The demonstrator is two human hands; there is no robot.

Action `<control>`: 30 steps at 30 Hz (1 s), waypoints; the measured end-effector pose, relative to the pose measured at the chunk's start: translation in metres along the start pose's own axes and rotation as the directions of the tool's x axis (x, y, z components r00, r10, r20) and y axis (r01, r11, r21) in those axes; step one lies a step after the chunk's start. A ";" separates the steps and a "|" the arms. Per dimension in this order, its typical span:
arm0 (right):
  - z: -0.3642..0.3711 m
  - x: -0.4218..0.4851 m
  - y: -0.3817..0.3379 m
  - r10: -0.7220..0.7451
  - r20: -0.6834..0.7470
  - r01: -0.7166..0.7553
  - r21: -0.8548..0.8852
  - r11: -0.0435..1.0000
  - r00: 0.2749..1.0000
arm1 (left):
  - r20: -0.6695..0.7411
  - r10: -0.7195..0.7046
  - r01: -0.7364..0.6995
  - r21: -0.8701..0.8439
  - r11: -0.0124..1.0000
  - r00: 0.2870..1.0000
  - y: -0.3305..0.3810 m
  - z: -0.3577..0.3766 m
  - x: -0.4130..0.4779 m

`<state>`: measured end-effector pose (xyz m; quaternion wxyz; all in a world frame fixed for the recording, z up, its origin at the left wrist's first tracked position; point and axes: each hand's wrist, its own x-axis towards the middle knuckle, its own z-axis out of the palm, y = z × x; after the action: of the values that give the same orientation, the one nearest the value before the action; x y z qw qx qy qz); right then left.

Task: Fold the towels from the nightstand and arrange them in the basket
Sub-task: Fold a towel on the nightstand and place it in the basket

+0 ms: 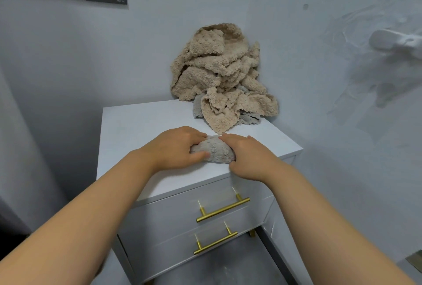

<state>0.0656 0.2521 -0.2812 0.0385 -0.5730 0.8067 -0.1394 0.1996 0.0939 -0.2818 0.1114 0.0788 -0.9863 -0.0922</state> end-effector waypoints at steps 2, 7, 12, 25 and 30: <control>0.001 0.001 -0.001 0.024 -0.026 -0.024 -0.004 1.000 0.999 | 0.024 -0.008 0.008 -0.017 1.000 1.000 -0.001 0.002 -0.002; 0.008 0.007 -0.006 0.074 -0.118 -0.091 -0.145 0.985 0.990 | 0.007 -0.079 0.079 -0.068 0.995 0.997 0.004 0.005 -0.002; 0.006 0.005 -0.004 0.170 -0.201 -0.209 -0.194 0.958 0.965 | -0.083 -0.142 0.134 -0.096 0.986 0.986 0.016 0.017 0.012; -0.007 -0.076 0.083 0.161 -0.237 -0.229 -0.301 0.926 0.958 | -0.286 -0.048 0.024 -0.089 0.996 0.957 0.118 0.063 0.059; -0.003 -0.110 0.099 0.222 -0.357 -0.303 -0.191 0.934 0.907 | -0.329 0.015 -0.068 -0.150 0.986 0.944 0.167 0.075 0.058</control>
<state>0.0119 0.3858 -0.3158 -0.1486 -0.4274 0.8826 -0.1274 0.1040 0.2582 -0.3082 0.2810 0.0628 -0.9452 -0.1541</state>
